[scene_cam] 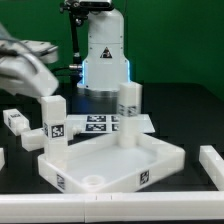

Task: Assemble desk

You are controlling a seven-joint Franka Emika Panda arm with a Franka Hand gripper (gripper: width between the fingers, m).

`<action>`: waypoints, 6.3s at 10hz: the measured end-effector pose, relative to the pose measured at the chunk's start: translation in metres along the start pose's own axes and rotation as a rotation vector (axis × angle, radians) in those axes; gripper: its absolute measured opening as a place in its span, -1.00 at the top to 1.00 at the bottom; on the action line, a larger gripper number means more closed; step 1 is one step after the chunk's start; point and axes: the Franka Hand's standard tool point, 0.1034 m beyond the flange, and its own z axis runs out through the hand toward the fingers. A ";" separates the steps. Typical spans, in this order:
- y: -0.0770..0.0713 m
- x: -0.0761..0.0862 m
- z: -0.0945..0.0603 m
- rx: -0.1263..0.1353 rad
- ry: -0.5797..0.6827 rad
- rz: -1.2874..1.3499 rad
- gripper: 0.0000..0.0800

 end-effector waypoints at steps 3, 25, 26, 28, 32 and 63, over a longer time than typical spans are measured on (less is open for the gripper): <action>0.007 -0.005 0.009 -0.021 -0.182 0.022 -0.62; -0.008 0.010 0.029 0.044 -0.240 0.315 -0.62; -0.007 0.014 0.028 0.045 -0.237 0.315 -0.62; -0.007 0.014 0.029 0.042 -0.238 0.315 -0.62; -0.026 0.034 0.018 0.184 -0.164 0.344 -0.62; -0.031 0.032 -0.003 0.066 -0.224 0.115 0.29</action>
Offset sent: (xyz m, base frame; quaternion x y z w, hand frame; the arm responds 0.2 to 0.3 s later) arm 0.0000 0.0000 0.0000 0.0000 0.0000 0.0000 1.0000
